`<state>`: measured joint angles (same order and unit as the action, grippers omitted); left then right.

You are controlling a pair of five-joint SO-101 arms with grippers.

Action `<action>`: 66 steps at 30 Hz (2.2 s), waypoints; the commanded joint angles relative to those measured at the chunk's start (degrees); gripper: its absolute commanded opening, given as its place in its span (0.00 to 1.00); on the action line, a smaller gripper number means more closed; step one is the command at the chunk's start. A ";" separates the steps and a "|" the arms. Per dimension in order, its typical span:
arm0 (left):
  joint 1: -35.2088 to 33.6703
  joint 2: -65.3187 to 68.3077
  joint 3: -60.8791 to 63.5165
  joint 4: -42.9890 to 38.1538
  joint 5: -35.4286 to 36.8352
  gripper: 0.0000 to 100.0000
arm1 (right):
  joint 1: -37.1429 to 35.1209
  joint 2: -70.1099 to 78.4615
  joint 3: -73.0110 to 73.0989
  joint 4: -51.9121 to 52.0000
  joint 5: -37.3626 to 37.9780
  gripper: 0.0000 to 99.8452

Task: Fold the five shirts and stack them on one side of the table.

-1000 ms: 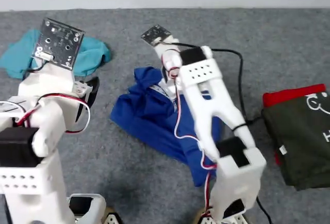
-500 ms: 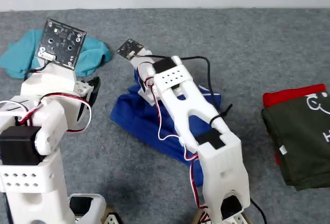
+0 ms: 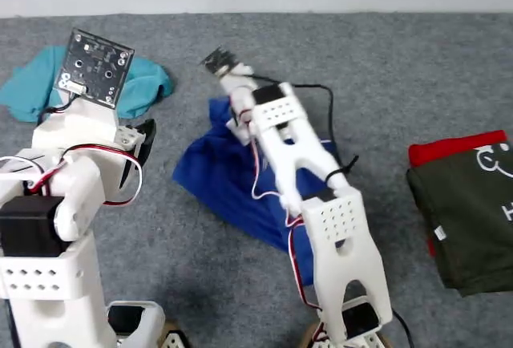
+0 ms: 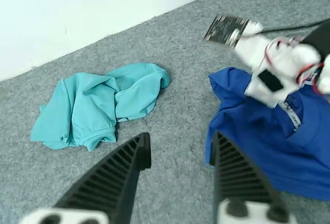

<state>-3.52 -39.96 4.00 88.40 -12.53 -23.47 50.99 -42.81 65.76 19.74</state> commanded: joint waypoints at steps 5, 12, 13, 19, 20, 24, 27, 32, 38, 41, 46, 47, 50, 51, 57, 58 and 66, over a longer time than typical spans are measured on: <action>-0.09 -1.05 -0.04 -0.70 -0.53 0.18 | 9.71 0.04 -24.62 13.41 -1.05 0.01; -0.09 -1.05 -0.04 -0.70 -0.53 0.18 | 23.25 1.80 -26.46 13.14 -1.14 0.01; -0.09 -1.05 -0.04 -0.70 -0.53 0.18 | 24.84 2.59 -26.55 12.35 -1.14 0.02; -0.09 -1.05 -0.04 -0.70 -0.53 0.18 | 30.99 7.25 -26.73 10.24 -0.97 0.11; -0.09 -1.05 -0.04 -0.70 -0.53 0.18 | 31.43 7.25 -26.73 10.68 -0.97 0.15; -0.09 -1.05 -0.04 -0.62 -0.53 0.18 | 31.25 5.23 -30.33 17.80 -0.97 0.27; -0.09 -1.05 -0.04 -0.62 -0.53 0.18 | 28.18 1.98 -37.10 28.70 -0.70 0.27; -0.09 -1.05 -0.04 -0.62 -0.53 0.18 | 20.70 -4.79 -40.26 37.41 -0.62 0.27; -0.09 -1.05 0.04 -0.62 -0.53 0.18 | 9.63 -14.99 -15.30 37.41 -0.44 0.27; -0.09 -1.05 0.04 -0.62 -0.53 0.18 | 4.09 -21.93 3.08 37.32 3.34 0.27; -0.09 -1.05 0.04 -0.62 -0.53 0.18 | -0.31 -35.21 26.20 37.05 4.31 0.27; -0.09 -0.97 0.04 -0.62 -0.53 0.18 | -0.84 -37.58 29.36 36.97 4.57 0.27; -0.09 -0.97 0.04 -0.62 -0.53 0.18 | -2.33 -42.59 39.12 35.65 6.07 0.27; -0.09 -0.97 0.04 -0.62 -0.53 0.18 | -2.86 -43.74 42.81 33.98 6.33 0.27; -0.09 -0.97 0.04 -0.62 -0.53 0.18 | -8.04 -48.48 56.79 24.84 6.07 0.27; -0.09 -0.97 0.04 -0.62 -0.53 0.18 | -9.01 -48.92 57.58 24.22 6.15 0.27; -0.09 -1.05 0.04 -0.62 -0.53 0.18 | -11.03 -46.02 61.27 14.73 5.98 0.27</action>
<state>-3.52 -39.96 4.00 88.40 -12.53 -34.02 4.66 17.49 84.48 25.36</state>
